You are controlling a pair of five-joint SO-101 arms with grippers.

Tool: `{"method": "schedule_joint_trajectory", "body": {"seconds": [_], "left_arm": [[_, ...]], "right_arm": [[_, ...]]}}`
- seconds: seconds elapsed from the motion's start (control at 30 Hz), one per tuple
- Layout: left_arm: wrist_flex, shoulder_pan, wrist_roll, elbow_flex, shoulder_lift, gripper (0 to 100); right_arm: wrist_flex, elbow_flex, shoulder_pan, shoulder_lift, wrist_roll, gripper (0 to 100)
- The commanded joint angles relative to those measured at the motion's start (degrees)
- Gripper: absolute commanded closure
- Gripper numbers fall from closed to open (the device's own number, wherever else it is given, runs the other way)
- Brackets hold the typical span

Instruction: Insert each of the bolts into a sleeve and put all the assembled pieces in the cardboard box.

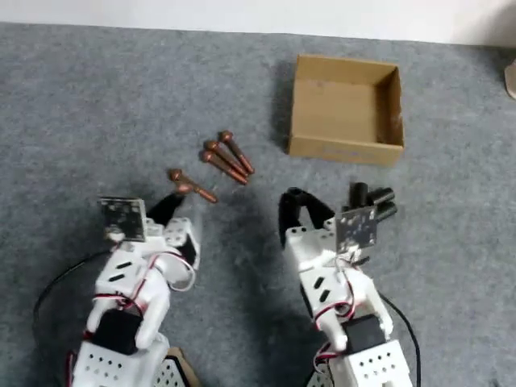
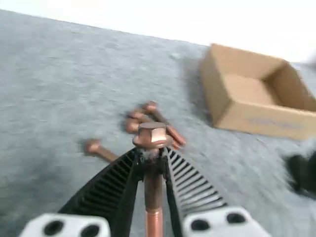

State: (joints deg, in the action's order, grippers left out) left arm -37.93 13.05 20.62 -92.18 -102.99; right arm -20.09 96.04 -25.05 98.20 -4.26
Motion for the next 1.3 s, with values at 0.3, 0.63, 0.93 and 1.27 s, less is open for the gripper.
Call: {"method": "schedule_joint_trajectory", "body": {"seconds": [0.3, 0.63, 0.93, 1.27], "left_arm": [[21.98, 4.44, 0.35, -3.56, -1.19, 99], [22.86, 4.35, 0.35, -1.89, -1.19, 99], [22.59, 3.82, 0.62, -3.3, -1.1, 99], [14.86, 3.82, 17.23, 2.68, -1.1, 99]], "right_arm": [[-13.14, 8.13, -19.21, 6.99, 4.84, 99.5], [-20.53, 7.96, -20.62, 6.99, 0.35, 99.5], [-18.42, 7.96, -20.62, 6.99, -0.09, 99.5], [-8.66, 7.96, -19.12, 6.99, -0.09, 99.5]]}}
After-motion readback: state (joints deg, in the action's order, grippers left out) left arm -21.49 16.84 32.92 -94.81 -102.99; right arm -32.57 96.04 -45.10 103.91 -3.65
